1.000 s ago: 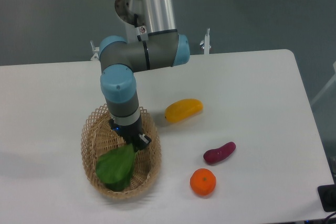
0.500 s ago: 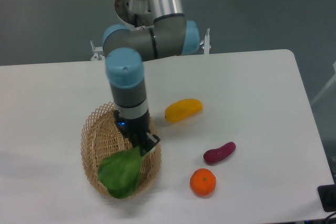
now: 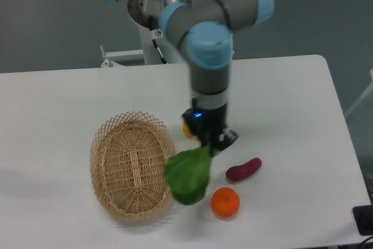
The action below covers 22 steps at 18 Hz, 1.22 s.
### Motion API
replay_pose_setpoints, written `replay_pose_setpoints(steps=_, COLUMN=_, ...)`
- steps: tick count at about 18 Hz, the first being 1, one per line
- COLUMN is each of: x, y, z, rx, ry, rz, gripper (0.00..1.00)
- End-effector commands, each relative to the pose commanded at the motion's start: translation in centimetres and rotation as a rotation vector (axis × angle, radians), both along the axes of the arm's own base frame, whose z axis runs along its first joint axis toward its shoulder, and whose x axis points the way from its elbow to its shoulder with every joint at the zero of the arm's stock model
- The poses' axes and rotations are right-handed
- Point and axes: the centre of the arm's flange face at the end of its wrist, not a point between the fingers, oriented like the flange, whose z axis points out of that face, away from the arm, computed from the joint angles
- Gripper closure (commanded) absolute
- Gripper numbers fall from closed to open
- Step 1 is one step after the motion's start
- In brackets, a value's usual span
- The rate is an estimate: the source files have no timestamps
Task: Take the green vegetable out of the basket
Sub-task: 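Lift the bok choy out of the basket toward the purple sweet potato, then raise the held bok choy higher above the table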
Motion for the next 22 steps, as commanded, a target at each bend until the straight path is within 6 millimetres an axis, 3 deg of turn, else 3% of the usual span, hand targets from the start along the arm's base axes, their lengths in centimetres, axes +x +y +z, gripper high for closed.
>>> replay_pose_setpoints(steps=5, x=-3.9, y=-4.7, z=0.3, rx=-0.022, ry=0.009, rz=-0.026, gripper=0.71)
replay_pose_setpoints(steps=8, x=-5.0, y=-6.6, z=0.4, rx=-0.034, ry=-0.007, rz=-0.059, gripper=0.71)
replay_pose_setpoints(steps=22, x=-5.4, y=-6.9, z=1.2, rx=-0.027, ry=0.008, rz=-0.057, gripper=0.70)
